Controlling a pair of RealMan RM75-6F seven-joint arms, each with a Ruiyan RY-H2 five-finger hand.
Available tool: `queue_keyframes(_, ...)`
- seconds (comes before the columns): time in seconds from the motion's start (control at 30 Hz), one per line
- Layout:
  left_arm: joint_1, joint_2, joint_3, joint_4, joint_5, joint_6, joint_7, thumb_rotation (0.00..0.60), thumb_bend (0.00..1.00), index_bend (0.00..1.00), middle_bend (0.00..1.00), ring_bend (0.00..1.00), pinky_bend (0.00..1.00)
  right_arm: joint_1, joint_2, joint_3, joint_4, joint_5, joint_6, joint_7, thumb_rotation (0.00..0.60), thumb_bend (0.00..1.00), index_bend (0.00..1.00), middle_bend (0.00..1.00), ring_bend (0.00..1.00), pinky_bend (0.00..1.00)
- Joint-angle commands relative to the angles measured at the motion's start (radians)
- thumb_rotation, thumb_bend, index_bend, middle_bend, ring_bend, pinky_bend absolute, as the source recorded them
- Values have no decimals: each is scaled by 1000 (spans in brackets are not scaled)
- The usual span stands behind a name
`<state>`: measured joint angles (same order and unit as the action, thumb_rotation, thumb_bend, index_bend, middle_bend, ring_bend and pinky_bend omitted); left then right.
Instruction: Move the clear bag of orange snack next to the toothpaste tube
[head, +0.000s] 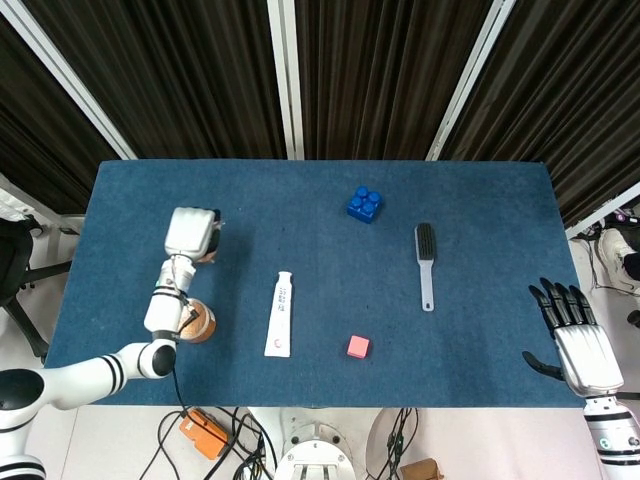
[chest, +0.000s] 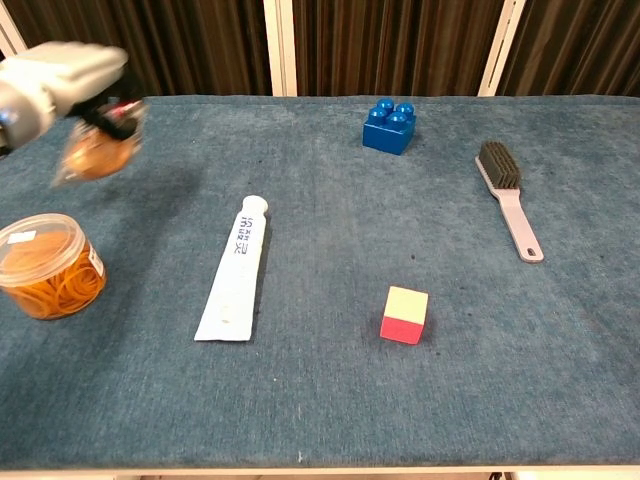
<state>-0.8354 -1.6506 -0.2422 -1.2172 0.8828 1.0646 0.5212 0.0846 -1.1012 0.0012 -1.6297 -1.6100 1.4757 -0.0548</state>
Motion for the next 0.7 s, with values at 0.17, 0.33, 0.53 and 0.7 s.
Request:
queue_keyframes(0.17,-123,-131,-71,18,57,-10,12,600,503,585,574,556,794,1,11,2,2,-1,4,27,600,303,0,0,0,0)
queue_keyframes(0.33,-177,-225,-58,56,64,-21,88,600,494,585,574,555,794,-1,23,5,9,0,11,61,600,303,0,0,0,0)
queue_keyframes(0.53,-215,-319,-52,171,95,-31,95,600,414,577,571,527,645,-10,38,-2,13,-18,31,98,600,303,0,0,0,0)
queue_keyframes(0.7,-228,-370,-51,280,144,-26,53,600,365,546,555,459,505,-23,45,-5,23,-36,65,129,600,302,0,0,0,0)
